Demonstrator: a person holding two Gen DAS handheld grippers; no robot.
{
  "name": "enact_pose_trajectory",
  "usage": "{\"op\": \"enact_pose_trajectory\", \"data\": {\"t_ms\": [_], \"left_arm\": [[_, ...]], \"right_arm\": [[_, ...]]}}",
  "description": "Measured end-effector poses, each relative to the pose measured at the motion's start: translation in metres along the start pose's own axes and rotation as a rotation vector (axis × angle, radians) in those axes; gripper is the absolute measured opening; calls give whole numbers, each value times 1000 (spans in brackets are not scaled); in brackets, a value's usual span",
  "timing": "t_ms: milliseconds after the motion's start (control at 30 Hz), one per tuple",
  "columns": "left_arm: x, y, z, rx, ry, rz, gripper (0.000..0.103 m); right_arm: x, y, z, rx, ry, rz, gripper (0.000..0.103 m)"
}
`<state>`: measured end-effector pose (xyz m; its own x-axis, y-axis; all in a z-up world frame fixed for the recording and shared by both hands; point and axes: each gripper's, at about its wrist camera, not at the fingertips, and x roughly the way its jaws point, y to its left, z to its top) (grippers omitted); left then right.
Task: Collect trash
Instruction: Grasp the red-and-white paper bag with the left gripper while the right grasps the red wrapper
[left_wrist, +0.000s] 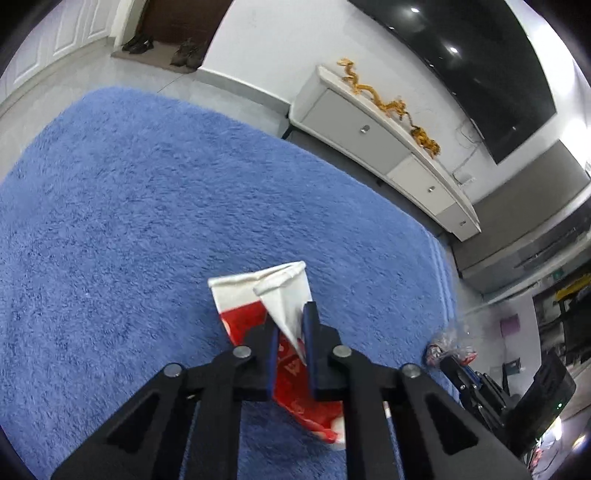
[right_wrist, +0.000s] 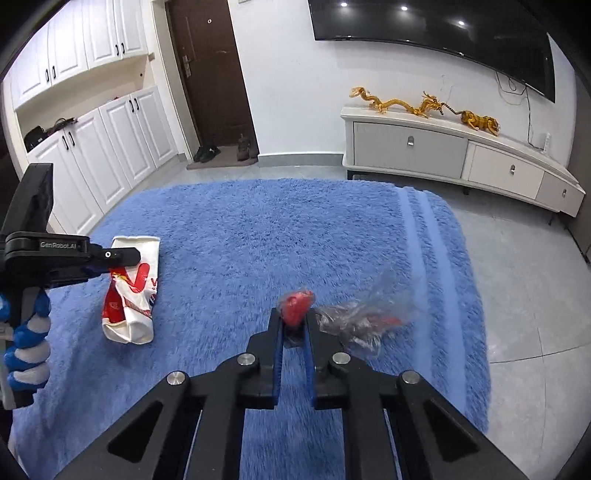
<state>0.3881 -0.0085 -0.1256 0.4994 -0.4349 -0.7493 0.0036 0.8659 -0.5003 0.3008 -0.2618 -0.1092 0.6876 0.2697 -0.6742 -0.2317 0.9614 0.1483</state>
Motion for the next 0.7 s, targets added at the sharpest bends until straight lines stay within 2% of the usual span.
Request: {"op": "enact_pose_trajectory", "data": {"t_ms": [133,300,500,700], "left_arm": [[-14,-15,-13,32,-12,-17,5],[-42,-51,-36,126,-18,-55,4],[-60,-128,-78,279,26,-159,5],[-47,-219,-139,410,140,-288,5]], "right_arm": [[-28,-3,-9,19,-28,15,9],[-82,-5,-27,41,-93,27,9],[-155,-32,-67,108,-148,-25,9],[-202,-88,-135,255,-122,-132,9]]}}
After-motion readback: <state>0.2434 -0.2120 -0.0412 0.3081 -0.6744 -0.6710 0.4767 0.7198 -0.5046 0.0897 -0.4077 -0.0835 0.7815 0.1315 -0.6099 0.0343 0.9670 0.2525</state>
